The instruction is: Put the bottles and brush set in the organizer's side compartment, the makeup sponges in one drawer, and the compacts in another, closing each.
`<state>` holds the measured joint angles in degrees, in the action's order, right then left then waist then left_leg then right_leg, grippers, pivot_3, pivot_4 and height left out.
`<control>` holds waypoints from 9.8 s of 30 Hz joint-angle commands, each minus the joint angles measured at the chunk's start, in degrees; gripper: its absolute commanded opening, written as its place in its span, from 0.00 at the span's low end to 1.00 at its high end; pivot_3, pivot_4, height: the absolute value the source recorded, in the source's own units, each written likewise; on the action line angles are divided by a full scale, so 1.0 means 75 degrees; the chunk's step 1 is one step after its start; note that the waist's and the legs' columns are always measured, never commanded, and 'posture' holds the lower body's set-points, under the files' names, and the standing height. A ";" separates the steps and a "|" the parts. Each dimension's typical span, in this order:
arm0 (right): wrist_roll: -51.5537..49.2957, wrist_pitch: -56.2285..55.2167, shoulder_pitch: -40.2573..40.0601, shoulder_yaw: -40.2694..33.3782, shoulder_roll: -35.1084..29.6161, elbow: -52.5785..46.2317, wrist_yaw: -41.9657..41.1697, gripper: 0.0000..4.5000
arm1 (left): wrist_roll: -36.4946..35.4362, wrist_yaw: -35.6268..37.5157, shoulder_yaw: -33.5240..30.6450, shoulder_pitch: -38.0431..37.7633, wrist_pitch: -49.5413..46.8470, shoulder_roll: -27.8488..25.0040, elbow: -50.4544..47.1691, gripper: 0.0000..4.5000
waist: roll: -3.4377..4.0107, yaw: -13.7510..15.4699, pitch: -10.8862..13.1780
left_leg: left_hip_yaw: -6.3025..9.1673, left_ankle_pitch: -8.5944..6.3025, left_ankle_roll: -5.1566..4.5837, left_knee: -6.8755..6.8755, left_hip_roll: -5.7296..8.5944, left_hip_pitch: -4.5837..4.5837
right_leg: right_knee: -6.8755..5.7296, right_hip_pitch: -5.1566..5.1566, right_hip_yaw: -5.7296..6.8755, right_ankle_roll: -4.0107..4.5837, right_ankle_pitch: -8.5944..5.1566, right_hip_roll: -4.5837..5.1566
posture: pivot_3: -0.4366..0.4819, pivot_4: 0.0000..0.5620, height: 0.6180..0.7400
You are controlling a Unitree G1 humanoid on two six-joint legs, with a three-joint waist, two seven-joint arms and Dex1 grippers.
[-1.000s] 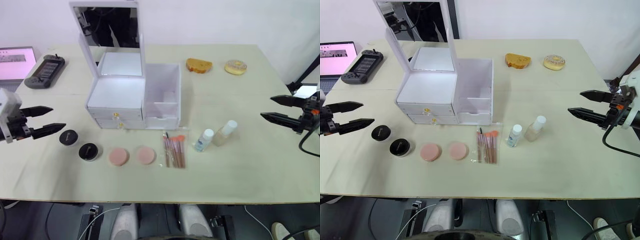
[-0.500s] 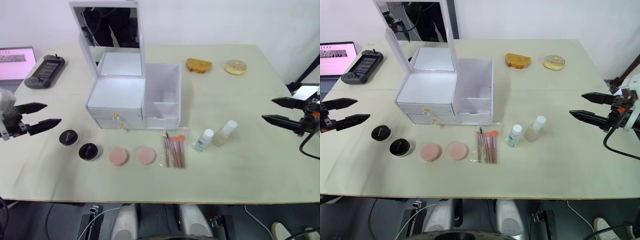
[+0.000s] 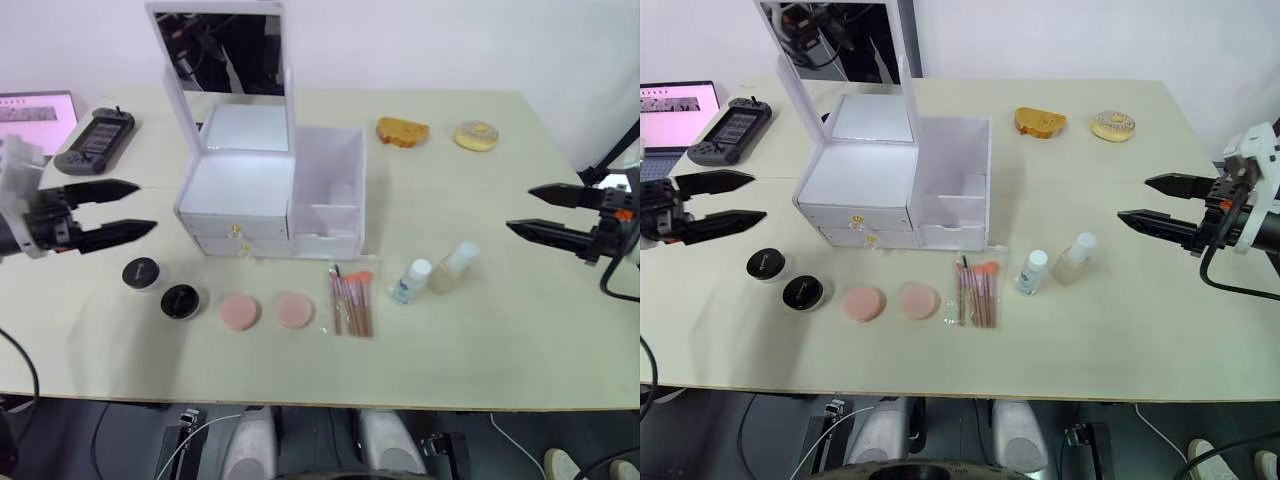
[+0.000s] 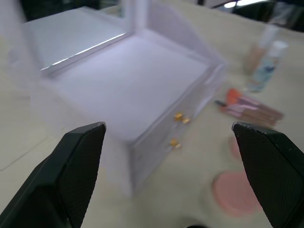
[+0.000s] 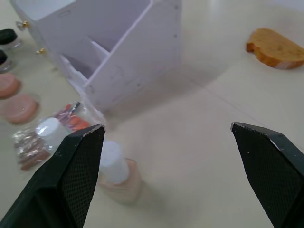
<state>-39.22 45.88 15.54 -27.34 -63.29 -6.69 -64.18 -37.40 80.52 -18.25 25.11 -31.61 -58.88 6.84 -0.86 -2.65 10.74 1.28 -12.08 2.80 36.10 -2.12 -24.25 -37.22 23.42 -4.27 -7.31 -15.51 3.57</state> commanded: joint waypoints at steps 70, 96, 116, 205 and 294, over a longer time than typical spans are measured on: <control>0.0896 -0.1747 -0.3137 0.0288 0.2819 -0.2670 0.3356 0.70 | -0.1085 -0.2227 0.2150 0.1903 -0.1389 0.2526 -0.3436 1.00 | -0.0019 0.0222 -0.0006 | 0.0021 -0.0001 -0.0003 0.0013 0.0009 -0.0004 | 0.0026 -0.0024 0.0002 0.0012 -0.0017 -0.0004 | 0.48 0.27 1.00; 0.0897 -0.2440 -0.2855 0.0623 0.3040 -0.2068 0.2904 0.17 | -0.0985 -0.2331 0.2224 0.1742 -0.1320 0.2467 -0.3523 1.00 | -0.0019 0.0212 -0.0006 | 0.0021 -0.0001 -0.0002 0.0013 0.0009 -0.0004 | 0.0026 -0.0024 0.0002 0.0009 -0.0015 -0.0004 | 0.48 0.27 1.00; 0.0977 -0.2427 -0.2712 0.0678 0.3116 -0.2082 0.3186 0.64 | -0.0716 -0.2201 0.2372 0.1808 -0.1173 0.2482 -0.3401 1.00 | -0.0019 0.0215 -0.0006 | 0.0021 -0.0001 -0.0002 0.0012 0.0009 -0.0004 | 0.0026 -0.0024 0.0002 0.0010 -0.0016 -0.0005 | 0.48 0.27 1.00; 0.3732 -0.3789 0.5567 0.5416 0.4233 0.4354 -0.1256 0.69 | -0.1443 -0.4771 -0.0409 -0.1761 -0.0747 0.1631 -0.4993 1.00 | -0.0019 0.0014 0.0015 | 0.0017 -0.0002 -0.0002 -0.0002 0.0003 -0.0021 | 0.0016 0.0012 0.0005 -0.0002 -0.0001 -0.0005 | 0.48 0.27 1.00; 0.0492 -0.0894 -0.1316 0.1945 0.1799 -0.2871 0.2052 0.61 | -0.1207 -0.1743 0.1492 0.0537 -0.0980 0.1355 -0.3185 1.00 | -0.0039 0.0028 0.0018 | -0.0021 -0.0007 -0.0005 0.0005 -0.0032 -0.0004 | 0.0021 0.0006 -0.0025 0.0051 -0.0030 -0.0036 | 0.48 0.27 1.00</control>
<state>-35.87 40.47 5.02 -12.43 -49.54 -27.66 -48.32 -46.46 67.72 -5.95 27.95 -39.38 -48.34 -15.85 -1.15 -2.45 10.88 1.12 -12.12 2.76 36.14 -2.36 -24.28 -37.06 23.46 -4.45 -6.93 -15.74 3.30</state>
